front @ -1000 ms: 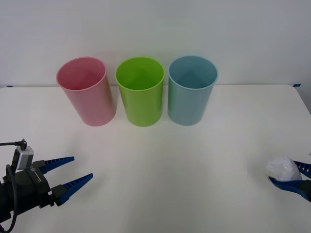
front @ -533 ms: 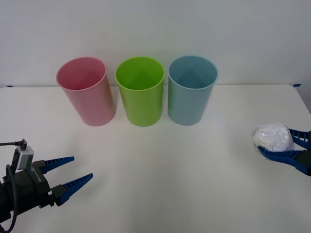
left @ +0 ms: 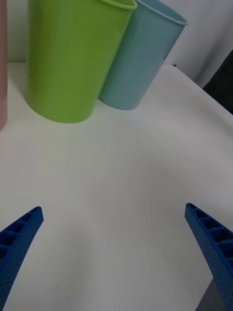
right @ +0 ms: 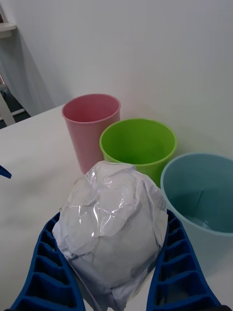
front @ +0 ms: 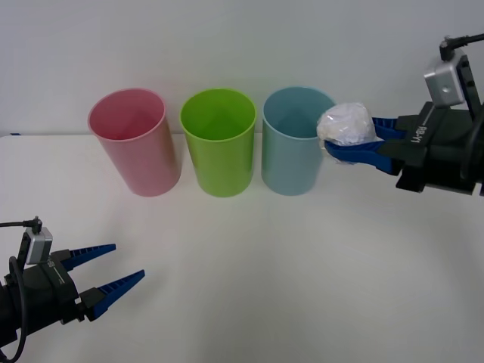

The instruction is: Put cans in the blue bin and PET bottles in the pink bin and trash in the green bin.

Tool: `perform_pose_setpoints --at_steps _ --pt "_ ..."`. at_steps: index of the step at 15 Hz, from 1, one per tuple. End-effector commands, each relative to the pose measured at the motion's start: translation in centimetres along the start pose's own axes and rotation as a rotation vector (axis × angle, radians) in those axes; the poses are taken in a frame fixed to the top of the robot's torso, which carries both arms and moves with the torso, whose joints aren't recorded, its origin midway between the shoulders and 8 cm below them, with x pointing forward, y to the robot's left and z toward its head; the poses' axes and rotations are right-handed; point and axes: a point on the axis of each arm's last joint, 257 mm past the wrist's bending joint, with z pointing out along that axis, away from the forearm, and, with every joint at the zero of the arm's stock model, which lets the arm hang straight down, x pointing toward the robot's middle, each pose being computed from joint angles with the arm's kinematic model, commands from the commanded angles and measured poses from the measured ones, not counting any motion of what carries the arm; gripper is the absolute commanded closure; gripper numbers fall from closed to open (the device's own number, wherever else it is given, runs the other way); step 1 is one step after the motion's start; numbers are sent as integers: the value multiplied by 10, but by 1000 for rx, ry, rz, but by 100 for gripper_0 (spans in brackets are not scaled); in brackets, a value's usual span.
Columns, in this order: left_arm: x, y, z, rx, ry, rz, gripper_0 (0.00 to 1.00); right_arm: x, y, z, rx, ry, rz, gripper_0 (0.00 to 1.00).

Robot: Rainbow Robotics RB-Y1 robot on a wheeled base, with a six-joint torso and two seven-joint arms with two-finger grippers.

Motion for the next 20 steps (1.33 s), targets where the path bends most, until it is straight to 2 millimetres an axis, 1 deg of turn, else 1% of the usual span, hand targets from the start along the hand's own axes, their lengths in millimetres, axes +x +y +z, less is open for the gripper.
perform_pose_setpoints --at_steps 1,2,4,6,7,9,10,11,12,17,20 --pt "0 0 0 0 0 0 0 -20 -8 46 -12 4 22 100" --pt "0 0 0 0 0 0 0 -25 -11 61 -12 7 30 100" --pt "0 0 0 0 0 0 0 -35 -17 97 -6 18 30 100" --pt "0 0 0 0 0 0 0 -38 -21 120 2 59 34 100" --pt "0 0 0 0 0 0 0 -45 -22 131 5 74 41 100" --pt "0 0 0 0 0 0 0 -57 -20 145 12 102 57 100" --pt "0 0 0 0 0 0 0 -60 -20 155 20 125 57 100" --pt "0 0 0 0 0 0 0 -64 -23 164 23 142 54 100" --pt "0 0 0 0 0 0 0 -64 -26 168 23 153 64 100" --pt "0 0 0 0 0 0 0 -76 -40 199 28 225 76 100" --pt "0 0 0 0 0 0 0 -78 -48 212 44 279 71 100"
